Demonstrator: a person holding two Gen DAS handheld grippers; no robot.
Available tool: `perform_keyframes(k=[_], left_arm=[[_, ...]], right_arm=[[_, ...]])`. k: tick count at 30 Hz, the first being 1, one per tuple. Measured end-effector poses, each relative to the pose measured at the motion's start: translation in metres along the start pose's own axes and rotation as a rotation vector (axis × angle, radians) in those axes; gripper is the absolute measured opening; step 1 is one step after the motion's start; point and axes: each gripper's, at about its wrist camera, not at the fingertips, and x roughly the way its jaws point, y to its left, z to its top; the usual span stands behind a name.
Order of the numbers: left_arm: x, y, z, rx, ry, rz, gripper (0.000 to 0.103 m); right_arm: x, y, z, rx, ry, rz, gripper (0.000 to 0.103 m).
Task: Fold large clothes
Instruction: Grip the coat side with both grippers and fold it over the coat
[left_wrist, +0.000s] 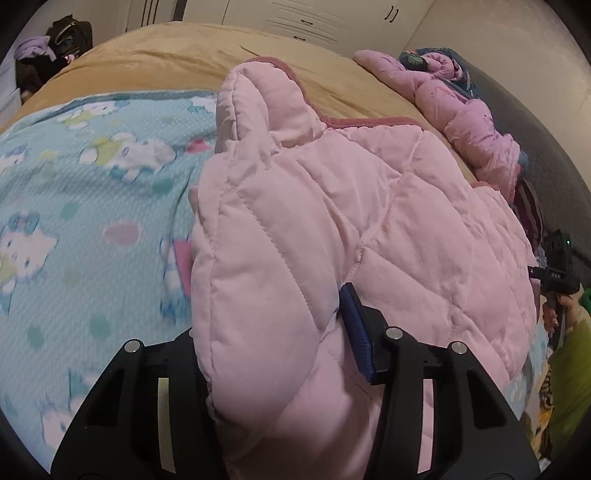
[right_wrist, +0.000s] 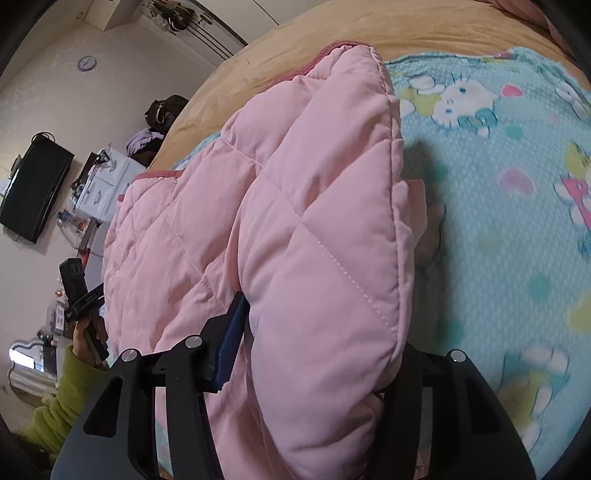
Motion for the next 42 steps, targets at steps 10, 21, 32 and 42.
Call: perform_keyframes(k=[10,21,32,42], left_arm=[[-0.042,-0.006,-0.059,0.016,-0.007,0.018,0.04],[-0.05,-0.009,-0.075,-0.008,-0.026,0.047,0.04],[-0.04,-0.014,-0.073,-0.019,-0.017,0.09,0.042],[-0.038,-0.016,-0.071,-0.024,-0.011,0.092,0.043]], right_arm=[[-0.023,0.01,-0.055,-0.025,-0.008,0.008,0.05],[-0.024,0.021,-0.069,-0.057,-0.035,-0.068,0.05],[-0.007,0.021,-0.078,-0.049,-0.054,-0.183,0.059],[-0.01,0.018,-0.089,0.045,-0.118,-0.339,0.092]])
